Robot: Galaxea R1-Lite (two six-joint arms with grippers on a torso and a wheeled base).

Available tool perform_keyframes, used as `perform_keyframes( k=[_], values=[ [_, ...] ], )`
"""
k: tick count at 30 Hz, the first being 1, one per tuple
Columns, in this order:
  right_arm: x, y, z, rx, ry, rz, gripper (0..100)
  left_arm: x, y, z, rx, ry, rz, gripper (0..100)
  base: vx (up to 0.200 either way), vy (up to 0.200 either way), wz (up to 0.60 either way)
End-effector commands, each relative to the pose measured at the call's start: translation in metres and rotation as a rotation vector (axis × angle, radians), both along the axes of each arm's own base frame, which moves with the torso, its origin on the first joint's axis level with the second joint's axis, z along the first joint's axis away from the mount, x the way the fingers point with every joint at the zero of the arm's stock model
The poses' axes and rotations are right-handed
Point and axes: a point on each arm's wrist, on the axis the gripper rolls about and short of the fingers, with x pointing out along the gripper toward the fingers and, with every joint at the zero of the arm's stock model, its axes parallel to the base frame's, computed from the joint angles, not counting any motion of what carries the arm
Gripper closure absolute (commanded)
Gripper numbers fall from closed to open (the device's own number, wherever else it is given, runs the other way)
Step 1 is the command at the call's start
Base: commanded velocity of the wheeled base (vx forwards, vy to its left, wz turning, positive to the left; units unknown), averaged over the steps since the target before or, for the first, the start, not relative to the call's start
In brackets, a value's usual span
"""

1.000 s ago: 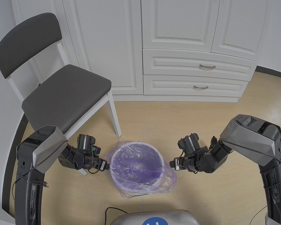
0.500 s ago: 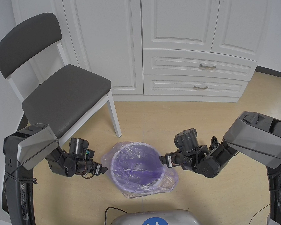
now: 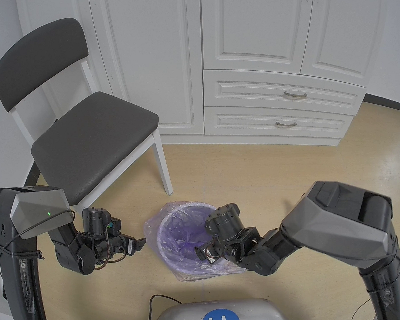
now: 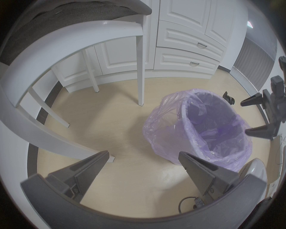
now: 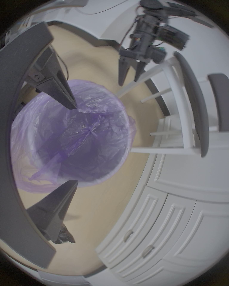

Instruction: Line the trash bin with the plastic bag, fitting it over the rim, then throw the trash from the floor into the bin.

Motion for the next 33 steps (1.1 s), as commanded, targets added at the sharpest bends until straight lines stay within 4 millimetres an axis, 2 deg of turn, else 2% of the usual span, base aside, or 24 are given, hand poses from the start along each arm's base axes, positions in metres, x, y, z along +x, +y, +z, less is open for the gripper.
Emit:
perform_keyframes(
  k=[1, 4, 6, 11, 18, 19, 28, 33],
  values=[
    [0.008, 0.019, -0.042, -0.122, -0.045, 0.006, 0, -0.007, 0.003, -0.007, -0.004, 0.000, 0.009, 0, 0.000, 0.000, 0.00],
    [0.018, 0.024, -0.047, -0.157, -0.088, -0.017, 0, -0.007, 0.004, -0.006, -0.005, -0.006, 0.014, 0, 0.000, 0.000, 0.00],
    [0.027, 0.028, -0.050, -0.170, -0.120, -0.034, 0, -0.015, 0.006, -0.006, -0.003, 0.009, 0.014, 0, 0.000, 0.000, 0.00],
    [0.027, 0.028, -0.051, -0.193, -0.127, -0.021, 0, -0.022, 0.010, -0.005, -0.006, -0.019, 0.021, 0, 0.000, 0.000, 0.00],
    [0.009, 0.026, -0.052, -0.257, -0.106, 0.032, 0, -0.026, 0.011, -0.003, -0.009, -0.038, 0.022, 0, 0.000, 0.000, 0.00],
    [0.001, 0.028, -0.049, -0.263, -0.101, 0.050, 0, -0.027, 0.011, 0.001, -0.012, -0.047, 0.021, 0, 0.000, 0.000, 0.00],
    [-0.028, 0.036, -0.034, -0.264, -0.094, 0.117, 0, -0.027, 0.011, 0.004, -0.013, -0.055, 0.022, 0, 0.000, 0.000, 0.00],
    [-0.043, 0.040, -0.040, -0.287, -0.076, 0.152, 0, -0.027, 0.012, 0.004, -0.013, -0.055, 0.024, 0, 0.000, 0.000, 0.00]
  ],
)
